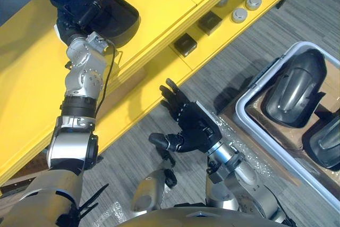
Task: Walk over and take three plastic housings, then place them on the shelf
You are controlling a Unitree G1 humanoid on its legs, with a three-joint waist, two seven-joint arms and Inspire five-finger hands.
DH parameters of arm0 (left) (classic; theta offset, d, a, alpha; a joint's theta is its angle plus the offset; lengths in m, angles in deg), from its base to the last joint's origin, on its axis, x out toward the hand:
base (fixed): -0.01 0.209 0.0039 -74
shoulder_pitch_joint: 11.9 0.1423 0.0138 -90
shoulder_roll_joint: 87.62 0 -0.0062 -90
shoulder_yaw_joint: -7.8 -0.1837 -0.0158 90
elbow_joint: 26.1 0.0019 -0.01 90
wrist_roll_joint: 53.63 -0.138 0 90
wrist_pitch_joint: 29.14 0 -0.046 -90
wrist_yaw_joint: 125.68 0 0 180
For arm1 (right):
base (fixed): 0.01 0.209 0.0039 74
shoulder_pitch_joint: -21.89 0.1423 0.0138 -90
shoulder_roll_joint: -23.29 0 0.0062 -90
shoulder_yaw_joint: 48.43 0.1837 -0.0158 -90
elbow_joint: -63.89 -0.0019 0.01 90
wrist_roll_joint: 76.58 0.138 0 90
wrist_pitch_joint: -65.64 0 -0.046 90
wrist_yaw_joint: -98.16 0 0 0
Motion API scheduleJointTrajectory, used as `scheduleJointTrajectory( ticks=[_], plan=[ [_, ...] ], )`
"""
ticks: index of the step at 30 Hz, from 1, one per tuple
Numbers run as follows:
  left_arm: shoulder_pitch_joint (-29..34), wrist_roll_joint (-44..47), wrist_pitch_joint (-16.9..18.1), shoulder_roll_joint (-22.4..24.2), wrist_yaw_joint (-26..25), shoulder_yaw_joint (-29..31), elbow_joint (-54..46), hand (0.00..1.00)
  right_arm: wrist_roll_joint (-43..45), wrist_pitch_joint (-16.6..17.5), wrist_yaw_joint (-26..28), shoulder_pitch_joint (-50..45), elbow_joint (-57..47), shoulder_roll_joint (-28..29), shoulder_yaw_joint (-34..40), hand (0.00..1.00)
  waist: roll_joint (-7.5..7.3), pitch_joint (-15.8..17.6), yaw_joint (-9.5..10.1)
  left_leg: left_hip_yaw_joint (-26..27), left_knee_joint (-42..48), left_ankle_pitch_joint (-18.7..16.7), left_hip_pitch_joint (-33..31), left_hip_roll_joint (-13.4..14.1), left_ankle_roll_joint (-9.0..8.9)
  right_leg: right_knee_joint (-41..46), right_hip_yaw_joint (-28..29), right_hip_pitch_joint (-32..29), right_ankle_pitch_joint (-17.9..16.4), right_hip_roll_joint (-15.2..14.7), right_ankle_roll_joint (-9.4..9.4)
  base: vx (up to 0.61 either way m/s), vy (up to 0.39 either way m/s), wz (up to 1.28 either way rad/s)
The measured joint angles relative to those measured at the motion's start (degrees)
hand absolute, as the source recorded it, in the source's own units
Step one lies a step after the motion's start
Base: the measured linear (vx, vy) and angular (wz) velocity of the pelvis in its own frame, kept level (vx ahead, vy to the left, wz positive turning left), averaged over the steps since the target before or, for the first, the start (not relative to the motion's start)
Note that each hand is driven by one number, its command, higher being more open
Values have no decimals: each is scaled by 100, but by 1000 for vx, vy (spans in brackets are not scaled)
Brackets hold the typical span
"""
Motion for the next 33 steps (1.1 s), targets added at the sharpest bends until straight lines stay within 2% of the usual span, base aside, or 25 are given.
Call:
scheduleJointTrajectory(
  ticks=[8, 14, 16, 18, 19, 22, 23, 30, 33],
  plan=[
    [-3, -662, -564, -179, 52, 14, 167, 100, 94, 1, 157, 9, 0, -117, 32, 100, 19, -12, -33, 154, -26, 2, 146, -26, -1, 71, 147, 6, -29, -6, 6, 36, -37, -9],
    [-11, -1128, -1245, -350, 404, 419, 656, 100, 146, 0, 570, 52, 1, -201, 101, 100, 105, -68, -211, 315, -35, -8, 373, -66, 2, 87, 284, 144, -34, -22, 19, 33, -31, -13],
    [-5, -1543, -1663, -350, 677, 560, 800, 100, 298, -5, 759, 59, 0, -316, 136, 100, 152, -132, -248, 329, -50, -47, 477, -62, -23, 82, 287, 244, -39, -20, 21, 12, -33, -6],
    [4, -1837, -1877, -351, 827, 616, 925, 100, 319, -29, 861, 70, 0, -419, 138, 100, 223, -215, -287, 337, -54, -92, 478, -62, -27, 76, 286, 249, -37, -19, 24, 5, -33, -3],
    [13, -2209, -2202, -351, 968, 738, 1045, 100, 320, -97, 954, 83, 0, -501, 139, 100, 288, -313, -320, 363, -55, -96, 492, -64, -22, 58, 296, 261, -27, -22, 40, 13, -32, -6],
    [25, -2833, -2633, -354, 1287, 867, 1195, 100, 320, -192, 1050, 71, 0, -560, 178, 100, 327, -393, -328, 387, -56, -111, 640, -55, -31, 42, 317, 397, -26, -18, 41, 24, -34, -9],
    [49, -3053, -2846, -405, 1458, 913, 1240, 100, 321, -197, 1088, 56, 0, -579, 202, 100, 350, -511, -331, 382, -56, -115, 649, -48, -34, 20, 301, 421, -27, -15, 41, 10, -36, 0],
    [381, -3530, -3328, -740, 1996, 917, 1373, 100, 319, -257, 1135, -88, 0, -601, 253, 100, 420, -1040, -475, 275, -56, -130, 727, -27, -28, -296, 130, 727, 45, -12, 118, 41, -29, 7],
    [640, -3342, -3417, -745, 2106, 943, 1402, 100, 314, -280, 966, -141, 0, -594, 276, 100, 444, -1167, -483, 252, -57, -145, 809, -19, -34, -429, 94, 884, 80, -4, 133, 37, -17, 1]
  ],
)
